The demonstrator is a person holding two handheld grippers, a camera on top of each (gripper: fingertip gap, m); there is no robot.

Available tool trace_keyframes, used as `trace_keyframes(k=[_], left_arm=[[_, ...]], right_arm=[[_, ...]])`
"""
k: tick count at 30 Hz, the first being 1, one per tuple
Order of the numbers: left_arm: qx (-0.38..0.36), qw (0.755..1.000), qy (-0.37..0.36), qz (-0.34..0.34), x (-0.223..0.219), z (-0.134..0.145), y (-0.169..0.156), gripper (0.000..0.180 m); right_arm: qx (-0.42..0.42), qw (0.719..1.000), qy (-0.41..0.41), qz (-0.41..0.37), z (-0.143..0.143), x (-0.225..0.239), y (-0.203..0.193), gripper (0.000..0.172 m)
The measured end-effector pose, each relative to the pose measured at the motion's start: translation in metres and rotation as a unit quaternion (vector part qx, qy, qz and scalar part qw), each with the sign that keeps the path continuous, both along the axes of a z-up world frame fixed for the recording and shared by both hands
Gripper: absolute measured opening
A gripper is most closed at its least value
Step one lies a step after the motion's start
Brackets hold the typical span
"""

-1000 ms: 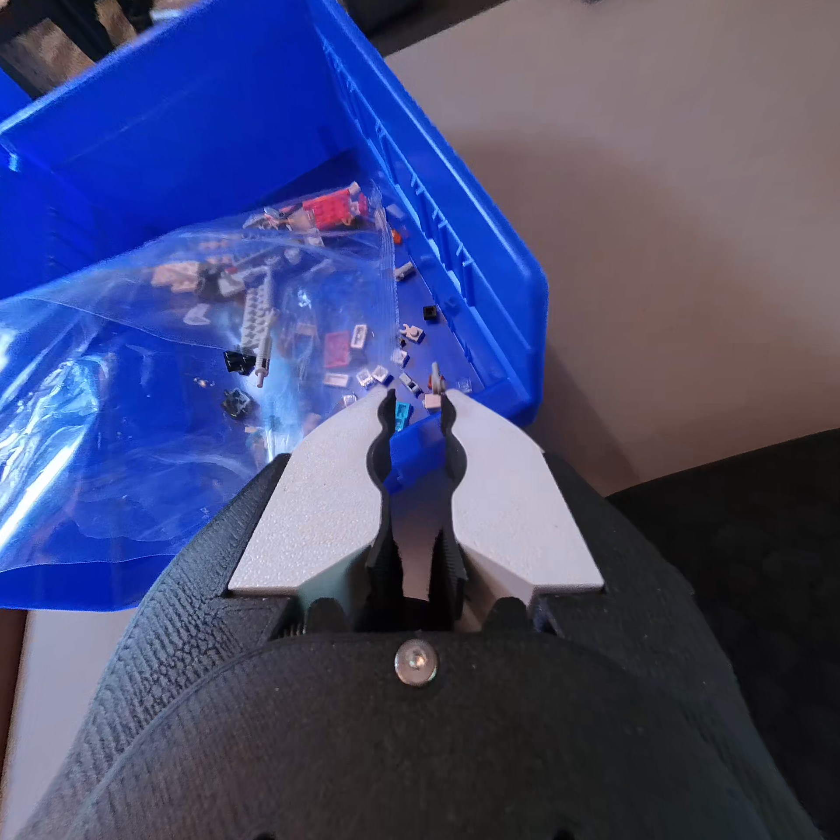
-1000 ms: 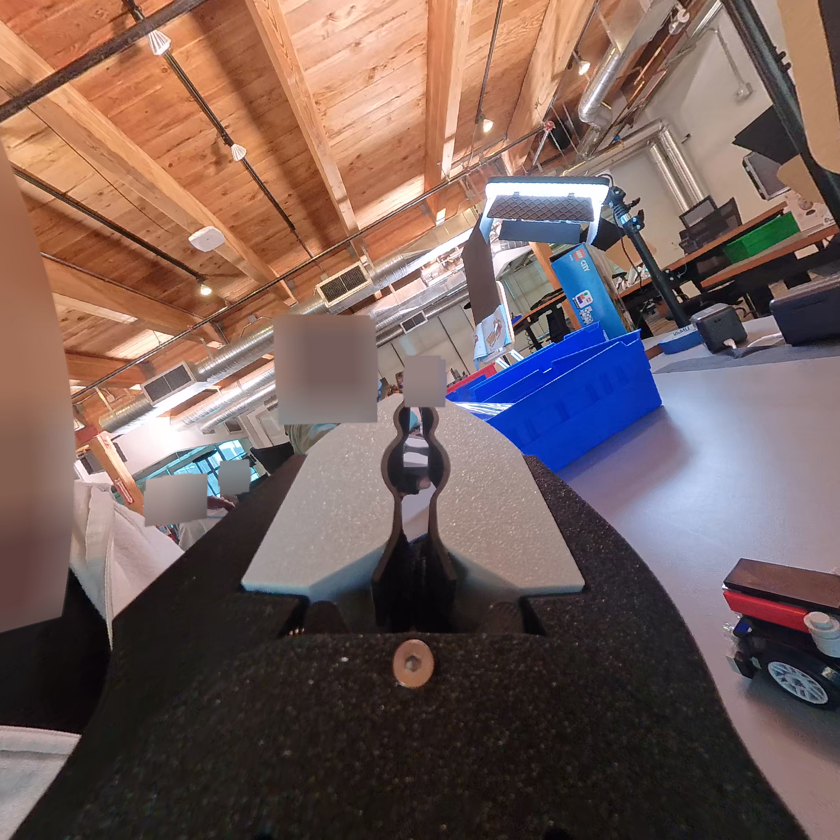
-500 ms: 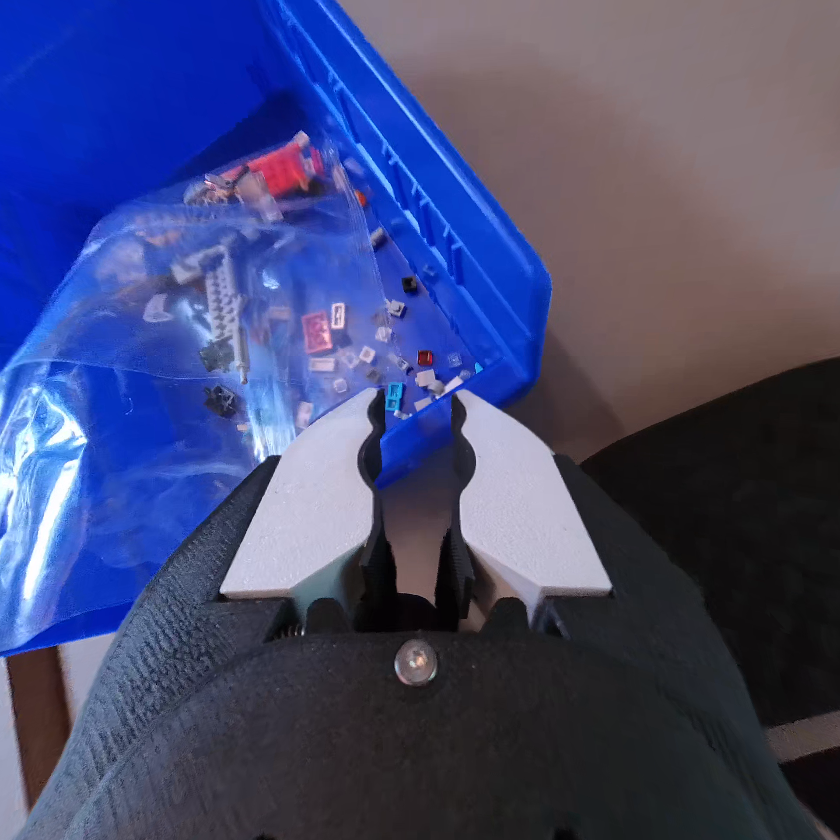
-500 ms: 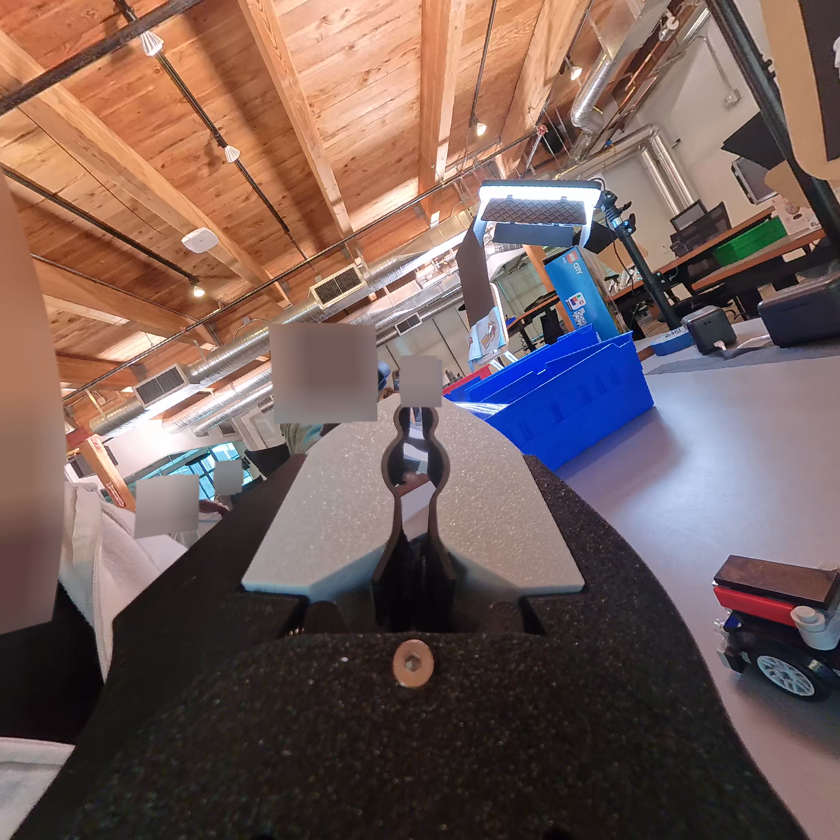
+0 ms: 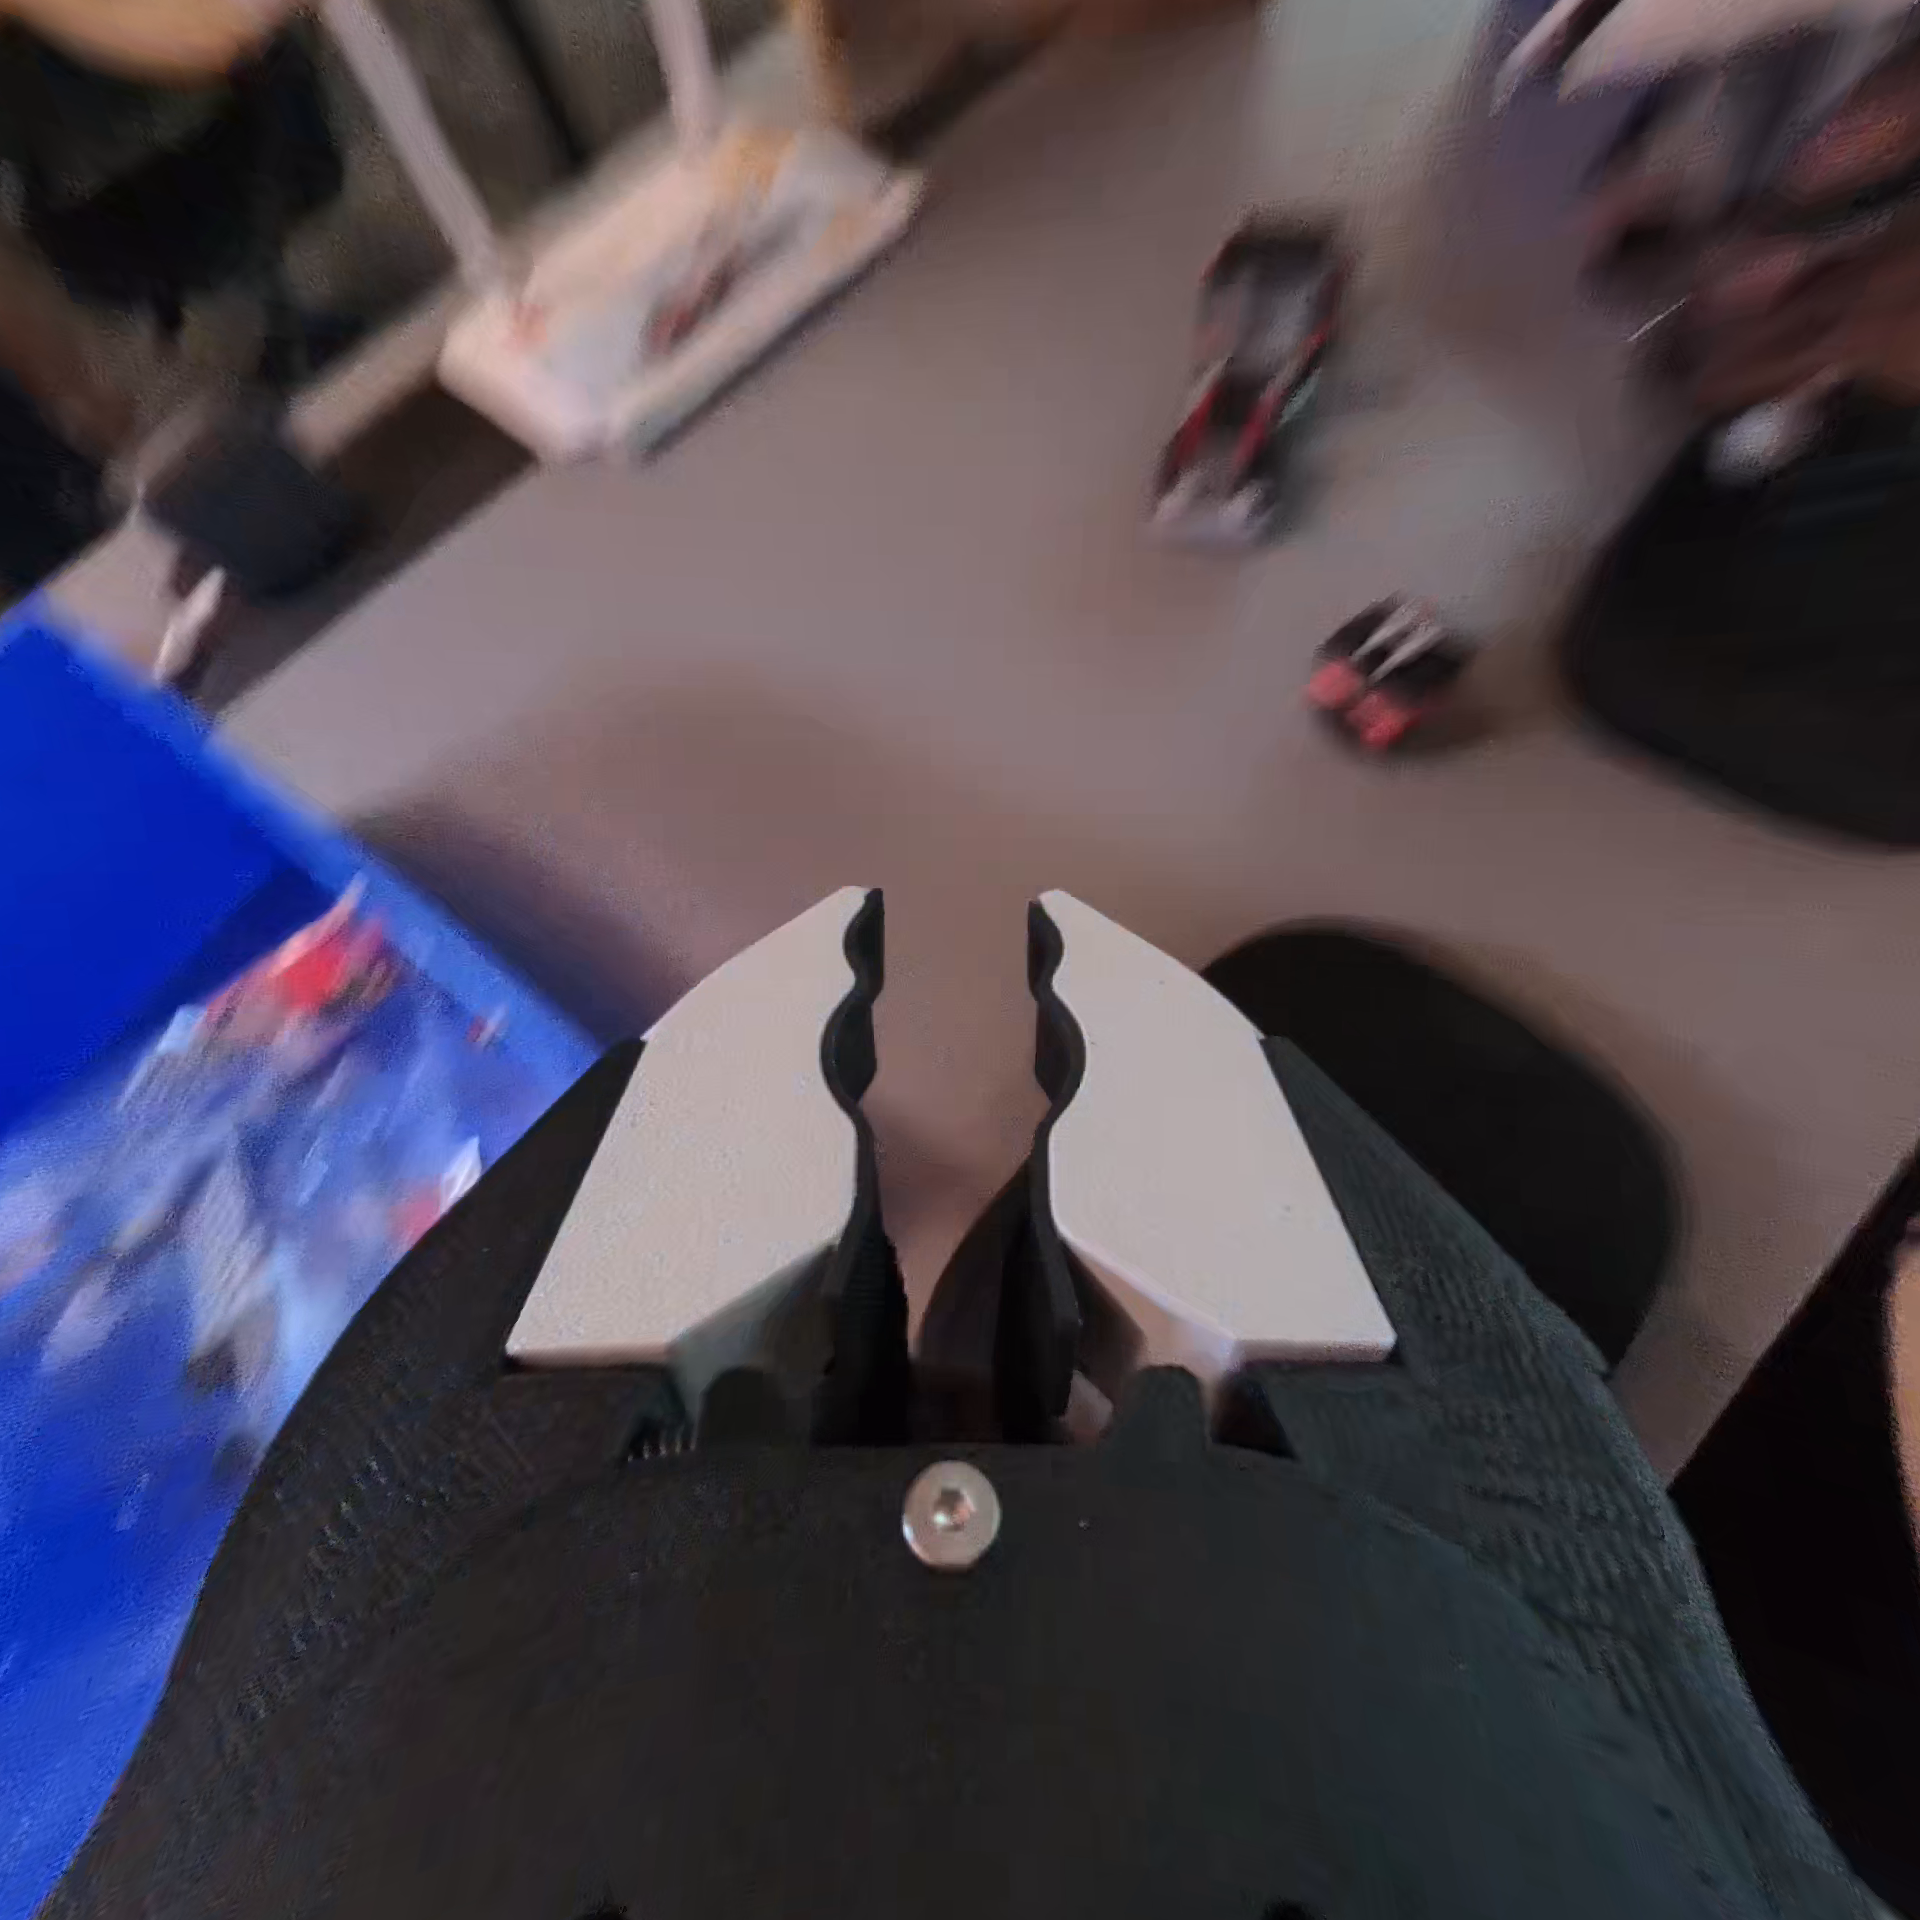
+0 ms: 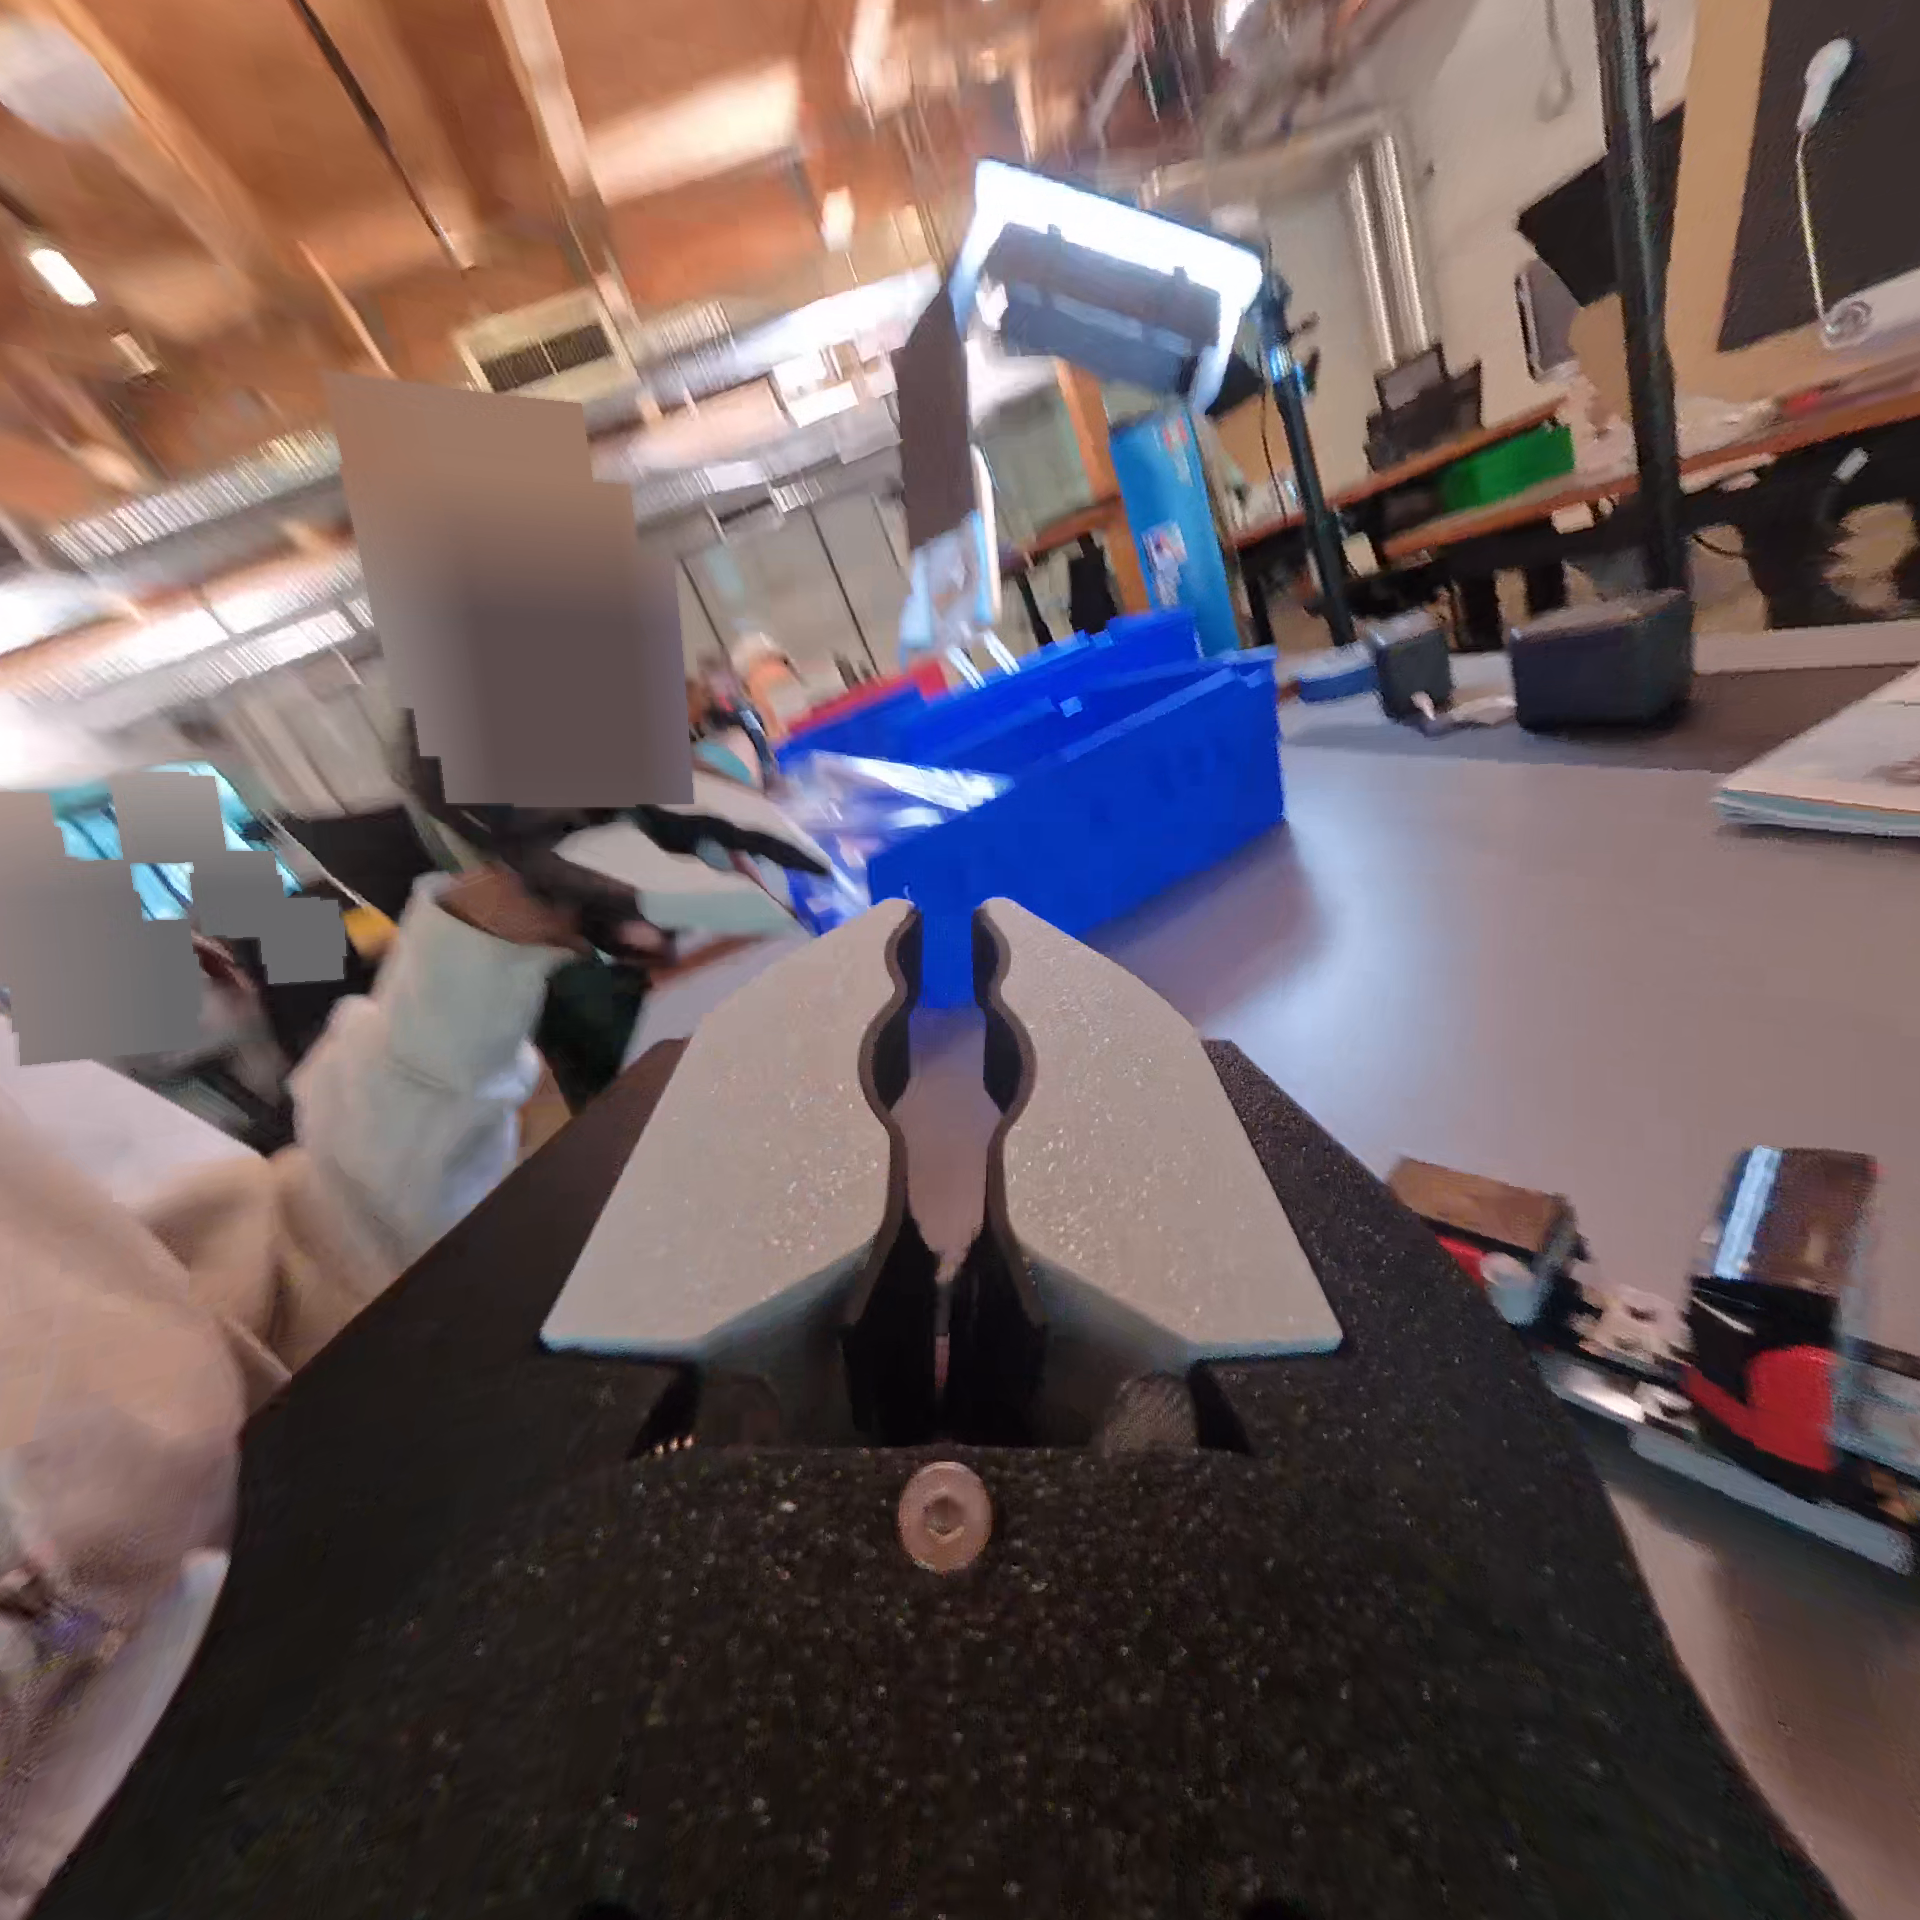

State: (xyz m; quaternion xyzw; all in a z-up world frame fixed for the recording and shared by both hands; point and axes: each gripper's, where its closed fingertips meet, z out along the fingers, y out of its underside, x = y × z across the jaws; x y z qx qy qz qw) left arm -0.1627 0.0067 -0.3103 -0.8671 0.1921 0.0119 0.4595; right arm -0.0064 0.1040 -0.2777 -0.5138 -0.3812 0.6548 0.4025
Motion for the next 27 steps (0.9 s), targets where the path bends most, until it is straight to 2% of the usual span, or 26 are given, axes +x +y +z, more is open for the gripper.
trace_keyframes(k=[2, 4, 7, 10, 13, 16, 19, 21, 24, 27], left_arm=[[0.057, 0.994, -0.03, -0.086, 0.052, 0.007, 0.016, 0.028], [0.047, 0.98, -0.03, -0.189, 0.097, -0.01, 0.023, 0.034], [0.046, 0.959, -0.028, -0.279, 0.132, -0.035, 0.044, 0.045], [0.04, 0.93, -0.098, -0.352, 0.154, -0.044, 0.057, 0.054], [-0.01, 0.925, -0.105, -0.365, 0.155, -0.064, 0.066, 0.057], [-0.009, 0.926, -0.096, -0.366, 0.153, -0.074, 0.068, 0.057], [-0.001, 0.922, -0.088, -0.376, 0.155, -0.074, 0.066, 0.057], [-0.023, 0.923, -0.071, -0.377, 0.156, -0.082, 0.066, 0.056], [-0.06, 0.925, -0.032, -0.374, 0.157, -0.098, 0.066, 0.048], [-0.06, 0.923, -0.004, -0.381, 0.157, -0.103, 0.063, 0.038]], right_arm=[[0.04, 0.997, -0.059, 0.002, -0.015, -0.004, -0.003, 0.013], [0.075, 0.99, -0.111, 0.031, -0.03, -0.005, -0.011, 0.022], [0.122, 0.974, -0.181, 0.061, -0.051, -0.003, -0.018, 0.025], [0.153, 0.961, -0.216, 0.081, -0.063, -0.003, -0.026, 0.016], [0.174, 0.948, -0.25, 0.097, -0.076, -0.006, -0.032, 0.006], [0.181, 0.937, -0.28, 0.107, -0.086, -0.007, -0.035, 0.005], [0.182, 0.929, -0.302, 0.113, -0.094, -0.008, -0.037, 0.012], [0.187, 0.924, -0.312, 0.117, -0.097, -0.009, -0.038, 0.014], [0.188, 0.92, -0.325, 0.116, -0.101, -0.009, -0.038, 0.02], [0.192, 0.917, -0.331, 0.116, -0.103, -0.01, -0.038, 0.022]])
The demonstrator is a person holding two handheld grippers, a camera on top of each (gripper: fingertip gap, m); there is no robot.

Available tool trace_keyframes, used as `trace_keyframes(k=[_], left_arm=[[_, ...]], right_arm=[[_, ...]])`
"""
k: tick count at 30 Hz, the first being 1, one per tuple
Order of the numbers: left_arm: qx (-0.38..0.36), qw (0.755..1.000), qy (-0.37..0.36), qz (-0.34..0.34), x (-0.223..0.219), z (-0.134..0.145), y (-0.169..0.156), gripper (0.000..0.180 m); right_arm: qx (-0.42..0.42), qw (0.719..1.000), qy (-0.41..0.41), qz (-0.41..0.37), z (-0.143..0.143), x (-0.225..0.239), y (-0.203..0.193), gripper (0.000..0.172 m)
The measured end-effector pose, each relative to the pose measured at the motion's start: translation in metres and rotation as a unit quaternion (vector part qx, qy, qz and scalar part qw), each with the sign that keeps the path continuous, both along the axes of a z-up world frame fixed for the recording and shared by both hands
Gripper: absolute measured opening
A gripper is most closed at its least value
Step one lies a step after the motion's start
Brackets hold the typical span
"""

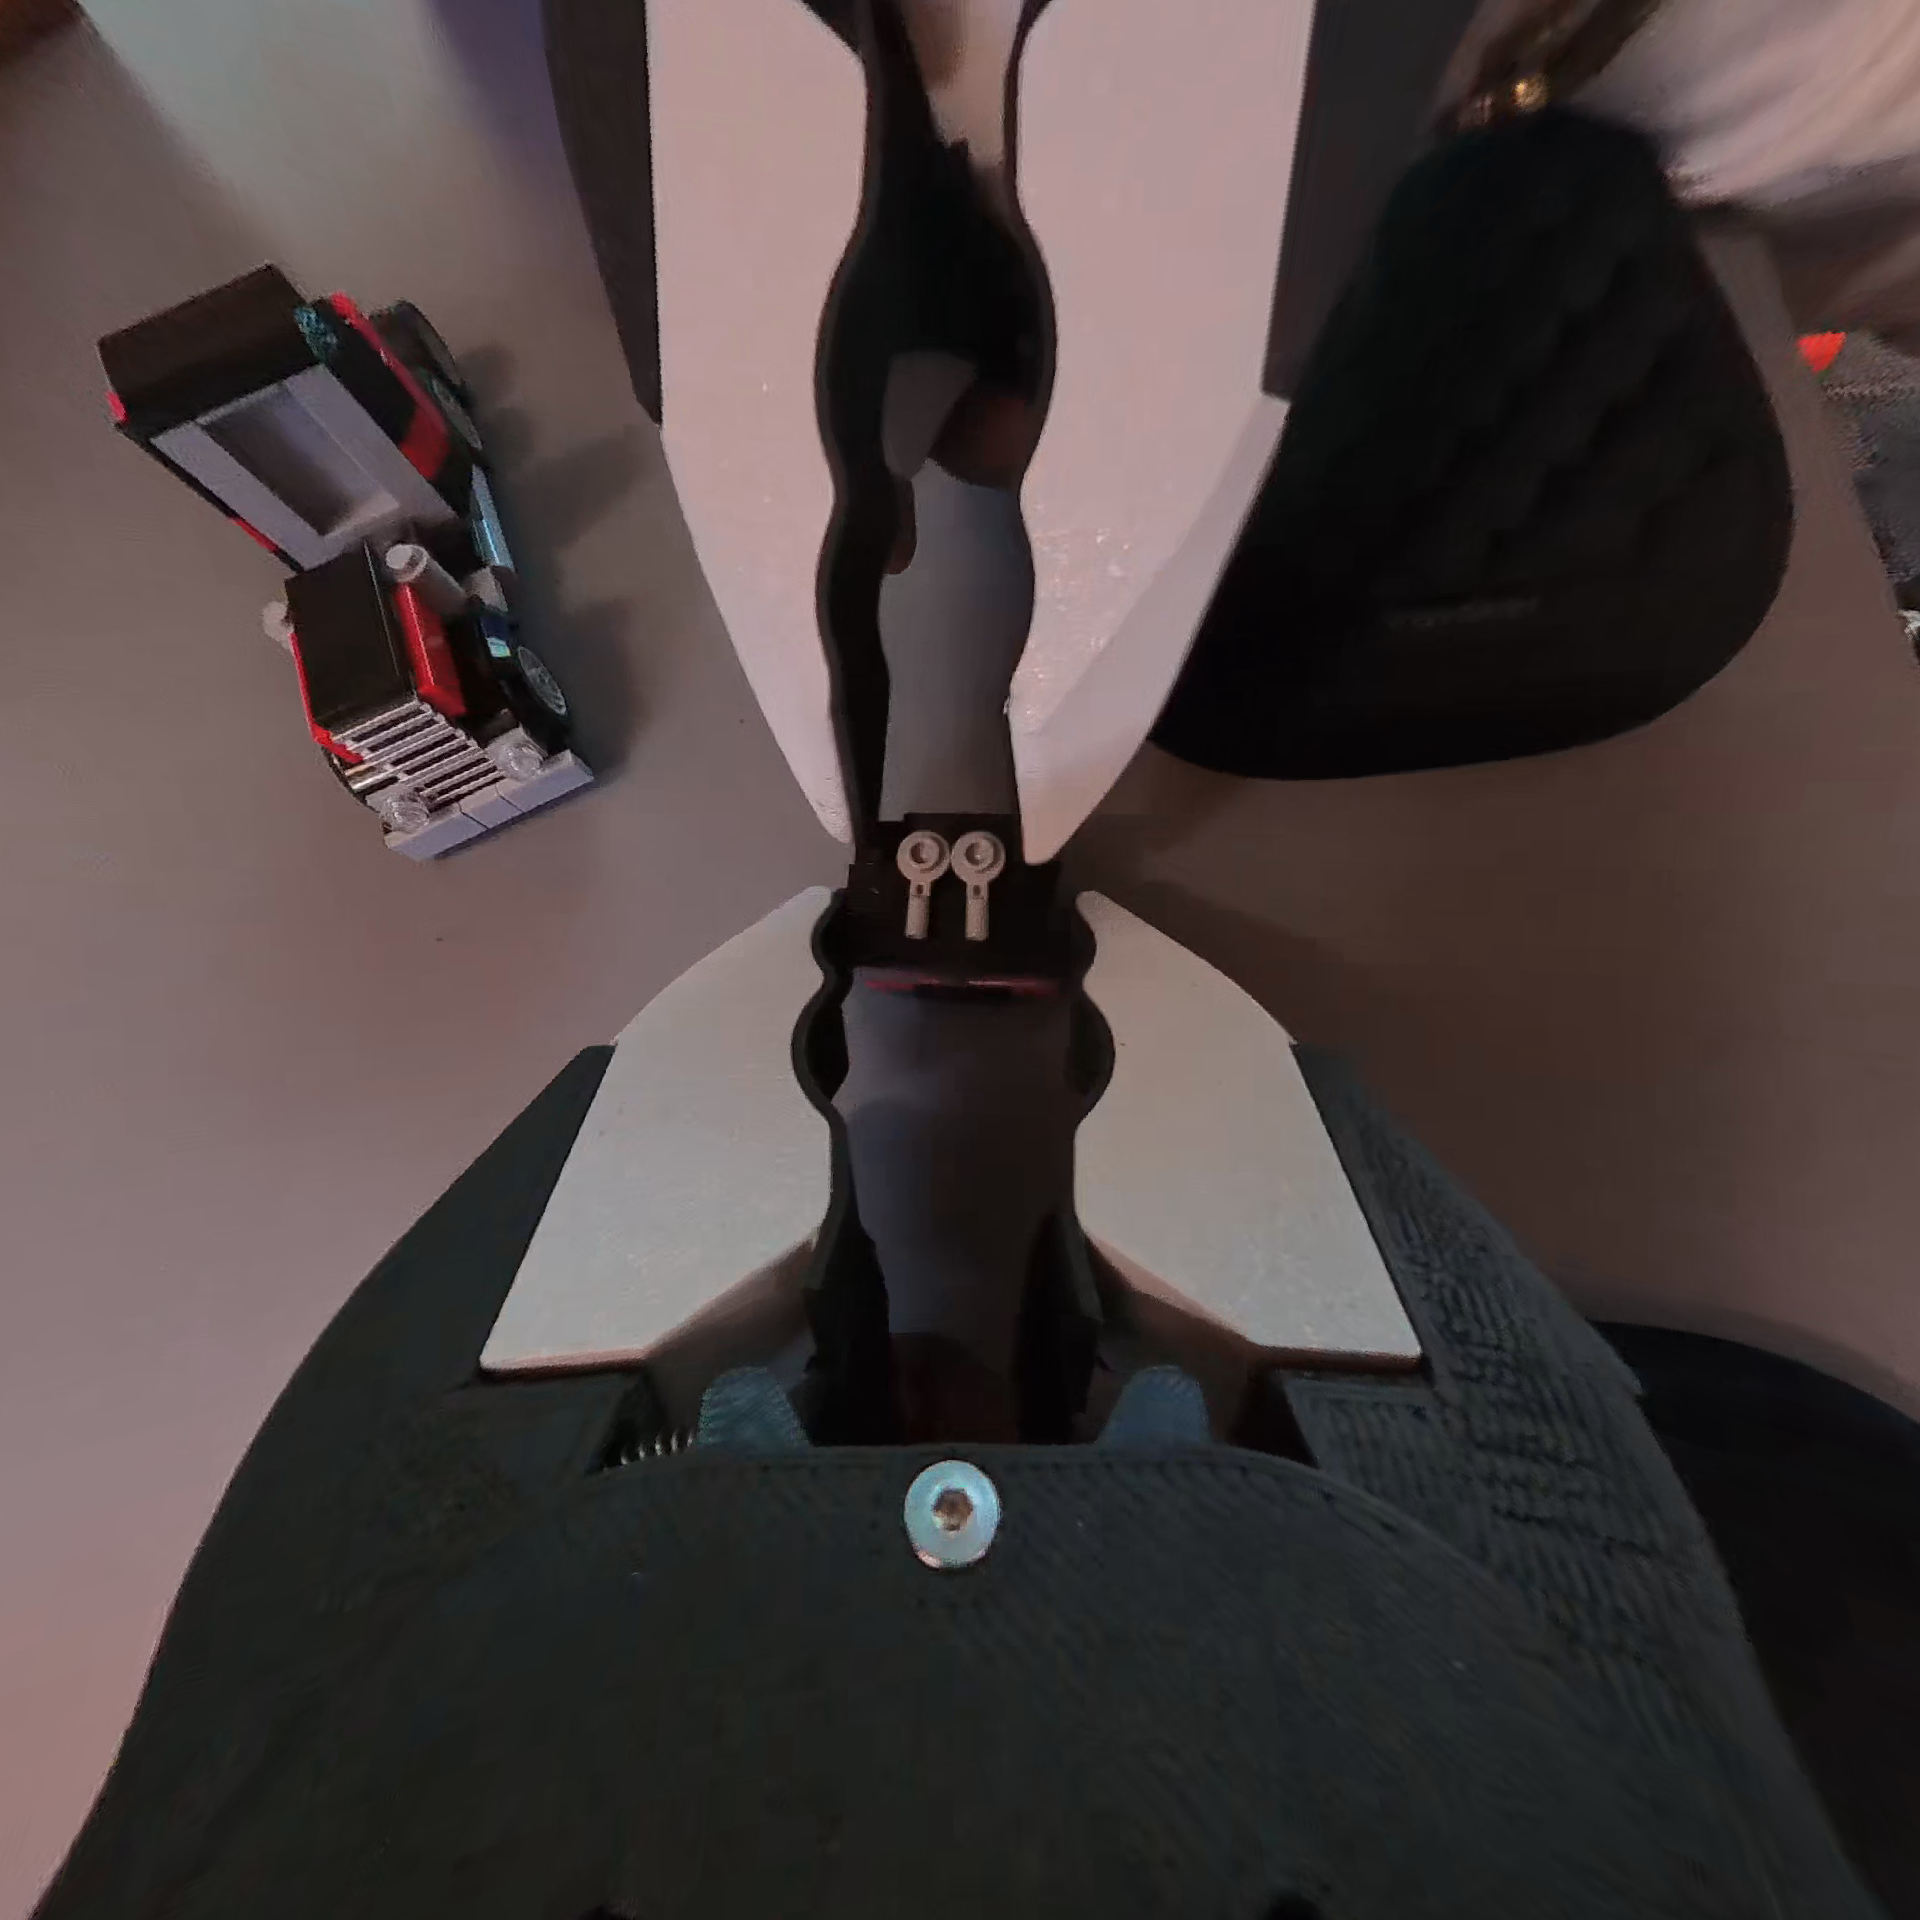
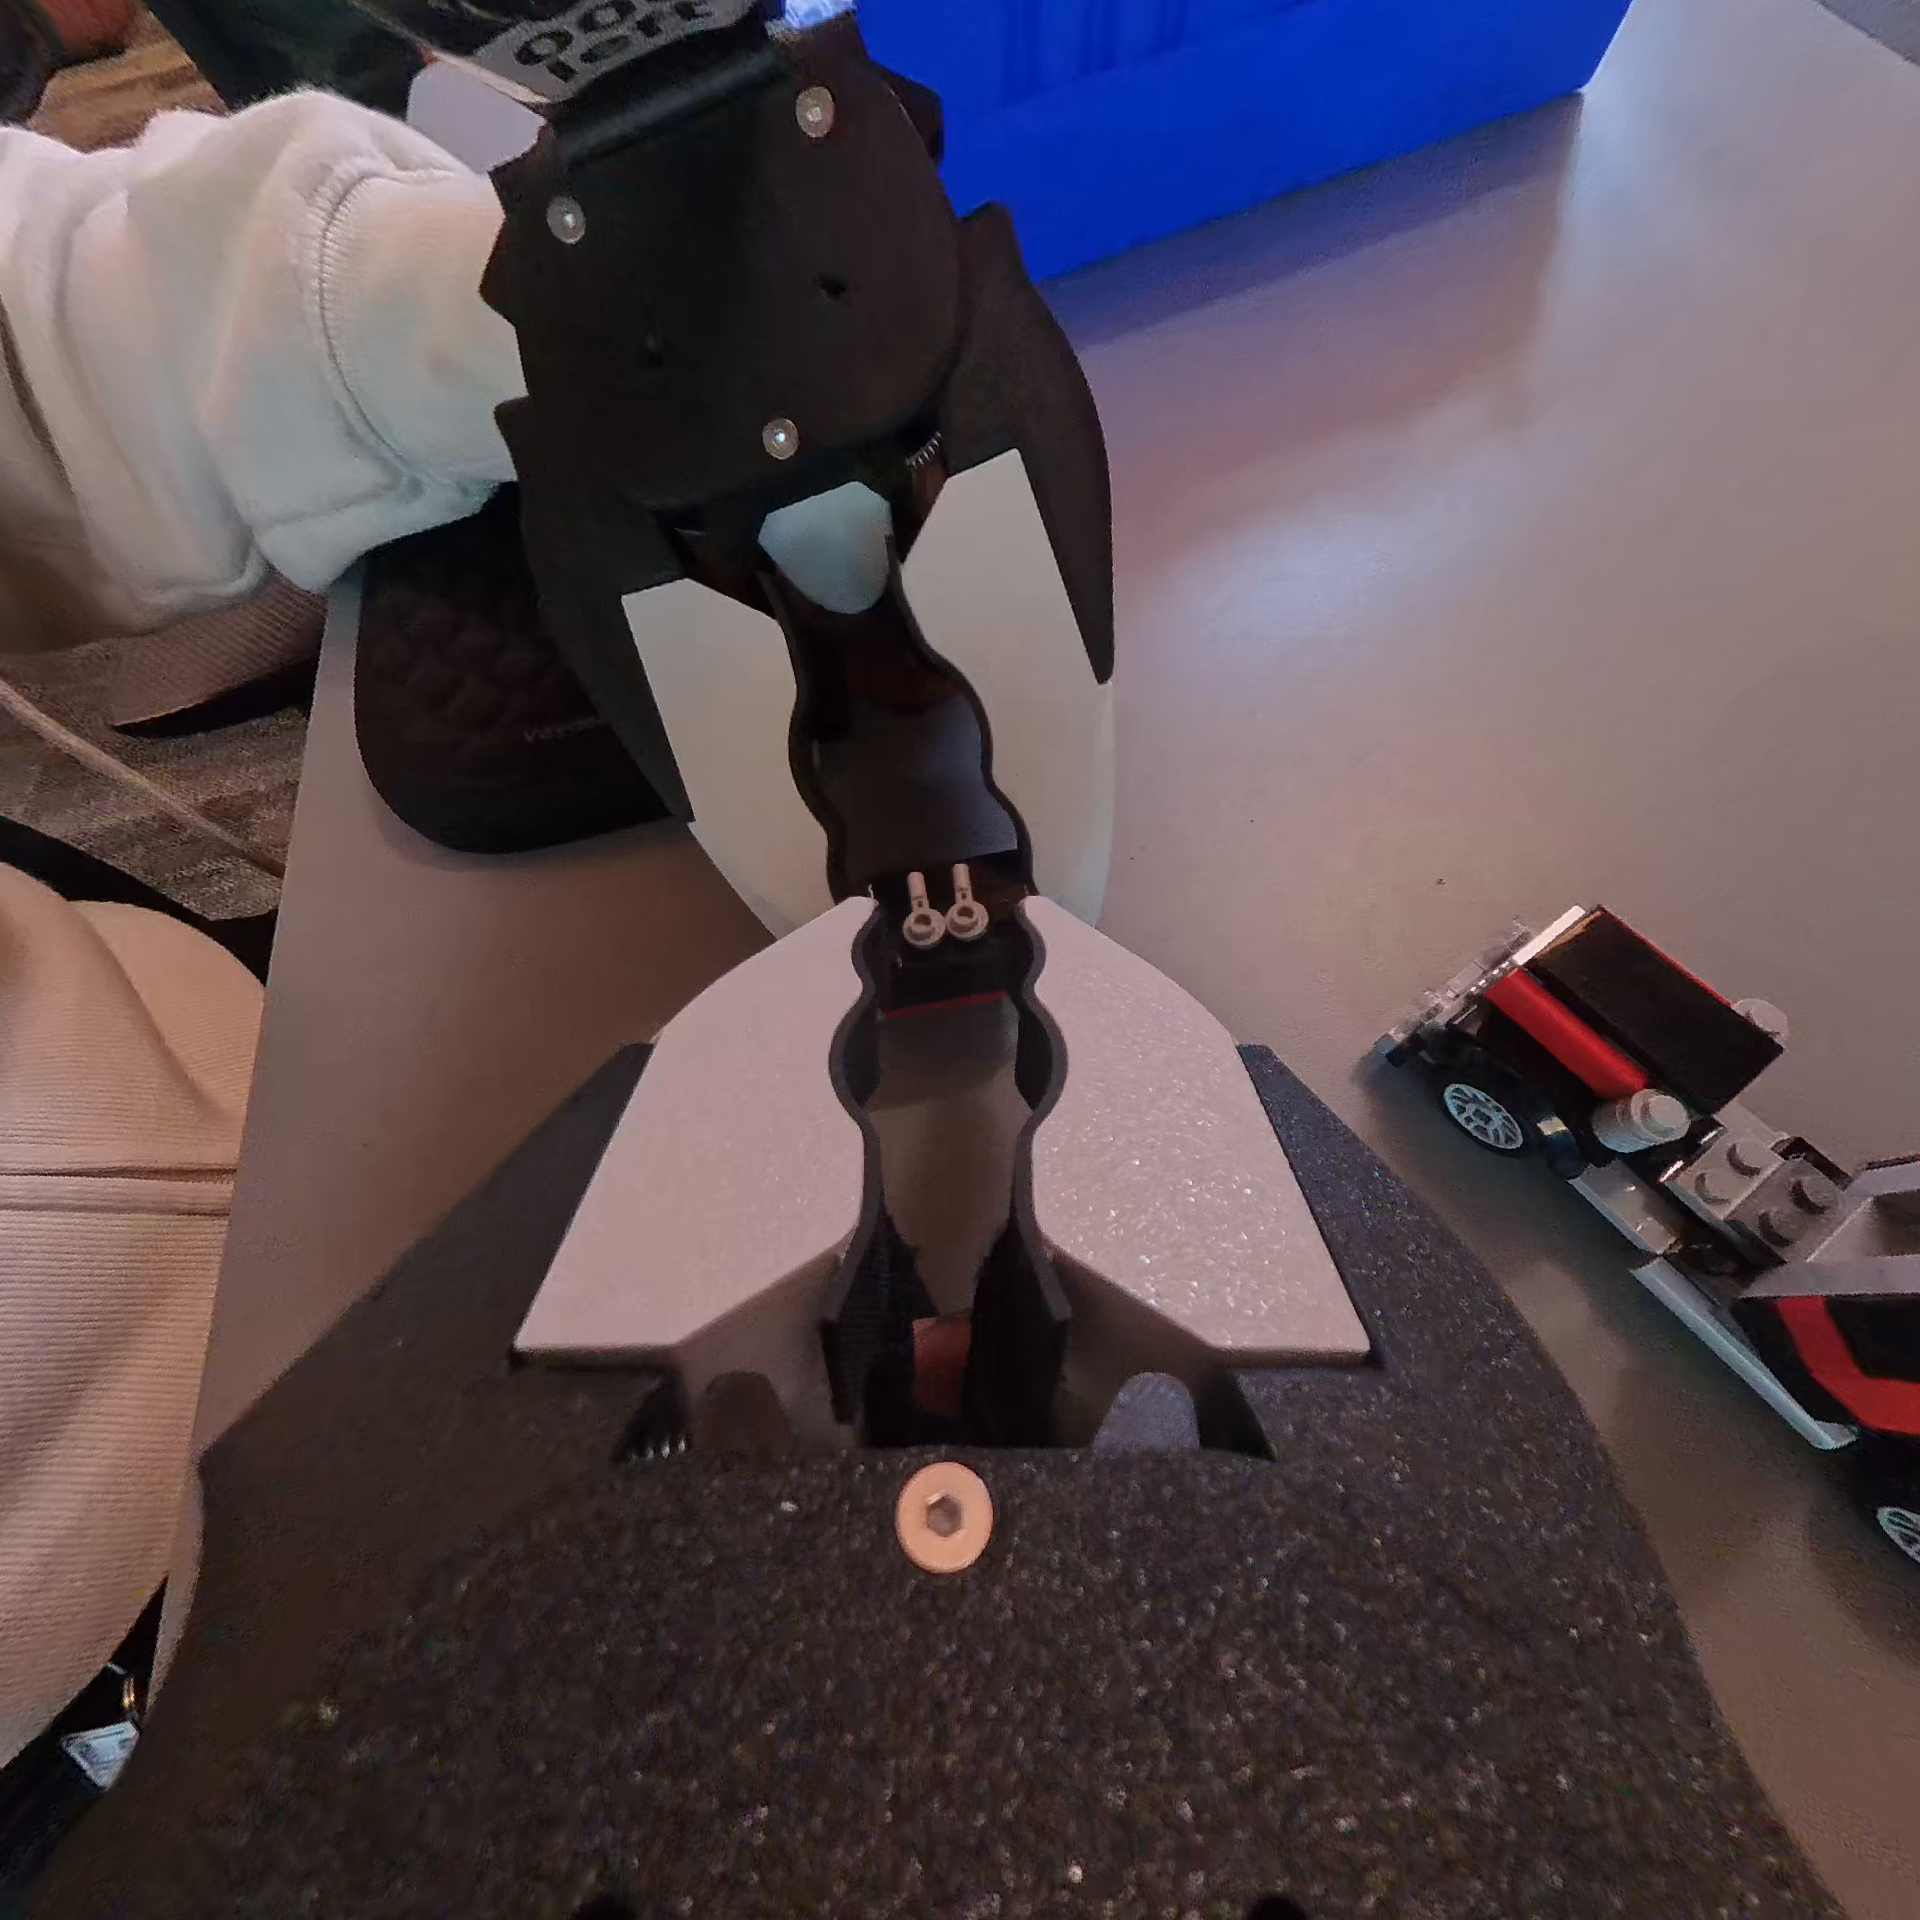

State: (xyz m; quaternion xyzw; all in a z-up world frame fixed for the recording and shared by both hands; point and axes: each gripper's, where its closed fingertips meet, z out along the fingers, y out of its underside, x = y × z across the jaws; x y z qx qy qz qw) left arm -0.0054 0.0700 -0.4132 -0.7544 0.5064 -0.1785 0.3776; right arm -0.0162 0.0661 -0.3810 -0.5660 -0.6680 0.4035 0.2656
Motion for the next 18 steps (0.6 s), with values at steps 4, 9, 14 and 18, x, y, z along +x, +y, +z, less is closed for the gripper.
trace_keyframes(k=[4, 9, 14, 18], left_arm=[[0.007, 1.0, 0.002, -0.003, 0.0003, 0.0002, -0.0007, 0.038], [0.006, 1.0, 0.002, -0.007, 0.0007, 0.0001, -0.0022, 0.038], [0.005, 1.0, 0.002, -0.009, 0.0006, -0.0001, -0.0032, 0.037], [-0.014, 1.0, -0.005, 0.001, -0.0006, -0.0007, -0.0027, 0.037]], right_arm=[[0.014, 1.0, -0.01, 0.007, -0.0036, -0.0005, -0.0023, 0.019], [0.04, 0.999, -0.007, 0.013, -0.0038, -0.0001, -0.0038, 0.015], [0.137, 0.99, 0.005, 0.035, -0.0025, -0.0008, -0.0055, 0.014], [0.214, 0.975, 0.013, 0.059, -0.0014, -0.002, -0.0079, 0.005]])
